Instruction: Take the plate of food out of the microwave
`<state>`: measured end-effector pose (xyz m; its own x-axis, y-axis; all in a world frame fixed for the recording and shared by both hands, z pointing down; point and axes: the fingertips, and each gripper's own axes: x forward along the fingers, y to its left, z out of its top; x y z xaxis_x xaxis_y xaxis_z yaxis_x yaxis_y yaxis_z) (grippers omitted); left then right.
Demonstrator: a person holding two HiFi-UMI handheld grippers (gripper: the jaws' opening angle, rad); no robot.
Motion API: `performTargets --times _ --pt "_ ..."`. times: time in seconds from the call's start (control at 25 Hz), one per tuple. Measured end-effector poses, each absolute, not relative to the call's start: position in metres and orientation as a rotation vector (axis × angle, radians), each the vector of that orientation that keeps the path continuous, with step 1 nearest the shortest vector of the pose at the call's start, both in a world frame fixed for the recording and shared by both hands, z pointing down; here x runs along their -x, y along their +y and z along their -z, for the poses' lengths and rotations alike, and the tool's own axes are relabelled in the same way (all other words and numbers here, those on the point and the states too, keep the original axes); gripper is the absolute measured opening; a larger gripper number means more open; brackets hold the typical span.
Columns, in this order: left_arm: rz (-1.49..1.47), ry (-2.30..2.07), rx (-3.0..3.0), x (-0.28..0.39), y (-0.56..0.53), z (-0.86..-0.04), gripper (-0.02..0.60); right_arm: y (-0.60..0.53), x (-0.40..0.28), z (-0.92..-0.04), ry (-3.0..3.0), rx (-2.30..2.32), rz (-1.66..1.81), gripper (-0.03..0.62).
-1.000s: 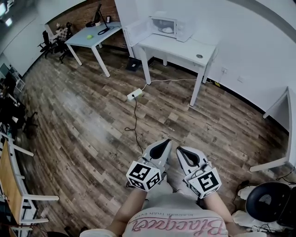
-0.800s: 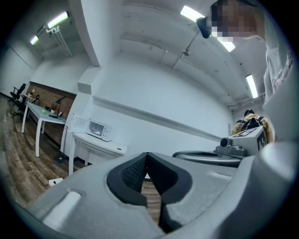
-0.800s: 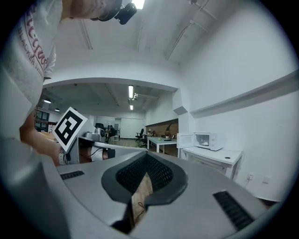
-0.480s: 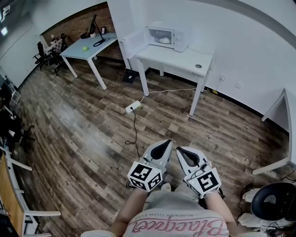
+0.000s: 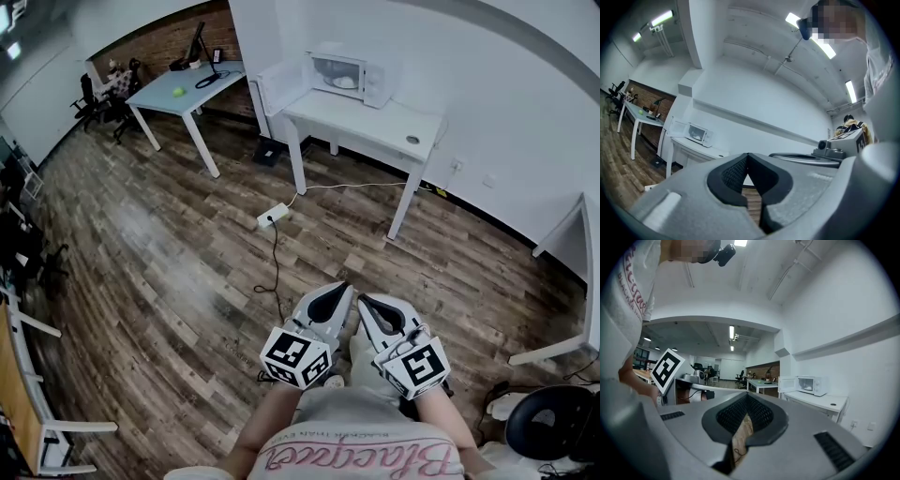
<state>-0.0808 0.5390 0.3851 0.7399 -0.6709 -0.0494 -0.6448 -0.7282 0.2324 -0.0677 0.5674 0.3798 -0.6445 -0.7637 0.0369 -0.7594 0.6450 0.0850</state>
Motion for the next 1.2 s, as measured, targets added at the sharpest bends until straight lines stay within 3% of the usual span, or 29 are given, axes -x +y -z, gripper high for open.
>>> performTargets --times 1.2 --pt "0.131 -1.175 -2.608 0.039 0.323 -0.4 0.003 0.343 0.01 -0.384 -2.89 -1.247 -0.065 0.011"
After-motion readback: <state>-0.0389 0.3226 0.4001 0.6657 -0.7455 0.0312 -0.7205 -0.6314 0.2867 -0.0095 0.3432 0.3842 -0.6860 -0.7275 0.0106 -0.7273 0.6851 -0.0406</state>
